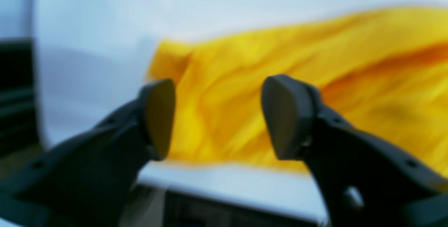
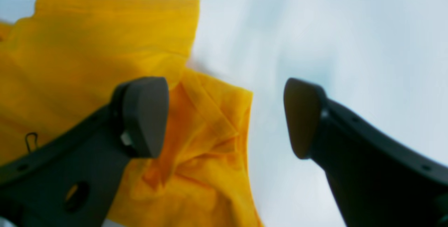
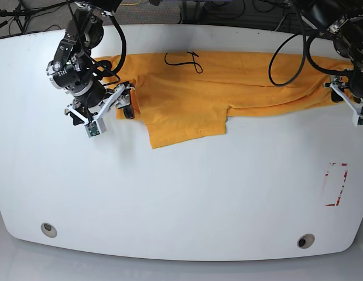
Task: Fold the T-shirt properly
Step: 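Pull the pinched edge outward with the left gripper, then release, then grasp both ends of the shirt strip with both grippers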
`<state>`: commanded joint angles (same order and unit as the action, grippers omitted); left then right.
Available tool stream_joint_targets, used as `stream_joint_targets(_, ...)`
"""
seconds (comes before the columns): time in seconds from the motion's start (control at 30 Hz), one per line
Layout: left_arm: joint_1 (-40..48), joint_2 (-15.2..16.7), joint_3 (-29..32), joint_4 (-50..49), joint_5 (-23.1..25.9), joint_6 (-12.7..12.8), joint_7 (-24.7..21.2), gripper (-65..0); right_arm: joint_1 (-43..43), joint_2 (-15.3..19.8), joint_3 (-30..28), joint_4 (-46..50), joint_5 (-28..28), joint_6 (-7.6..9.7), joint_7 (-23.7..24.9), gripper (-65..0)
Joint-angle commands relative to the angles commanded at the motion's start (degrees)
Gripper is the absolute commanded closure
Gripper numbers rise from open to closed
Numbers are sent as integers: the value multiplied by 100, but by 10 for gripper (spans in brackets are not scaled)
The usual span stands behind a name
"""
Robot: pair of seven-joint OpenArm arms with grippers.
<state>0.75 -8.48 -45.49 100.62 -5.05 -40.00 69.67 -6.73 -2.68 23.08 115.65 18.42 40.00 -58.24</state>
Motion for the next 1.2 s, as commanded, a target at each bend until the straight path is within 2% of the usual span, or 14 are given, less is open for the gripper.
stream_joint_targets(0.1,123,-26,0,-220,70,0,-97,-282,-35,-9,-26,-18,501,0,-18,-482)
stream_joint_targets(0.23,273,-299,-18,-229,53,0,-105,-281,-255,-9,-35,-44,985,0,-26,-482)
stream_joint_targets(0.47,413,-519,-35,-255,44,0,-193,-281,-721,167,-862,-53,1081,0,18,-482)
stream_joint_targets(0.6,536,-527,-35,-255,62,0,-484,-281,-862,185,-1213,-246,659,0,264,-480)
stream_joint_targets(0.87,536,-510,185,-396,70,0,-615,-281,-844,176,-1204,-967,-369,0,958,-474)
stream_joint_targets(0.97,519,-527,413,-695,70,0,-668,-281,-844,211,-1204,-1231,-607,0,1240,-420)
stream_joint_targets(1.07,510,-536,607,-949,88,0,-949,-281,-835,396,-1196,-1556,-800,0,1468,-354)
stream_joint_targets(1.2,510,-536,976,-1292,88,0,-1284,-281,-826,545,-985,-1960,-818,0,1697,-333)
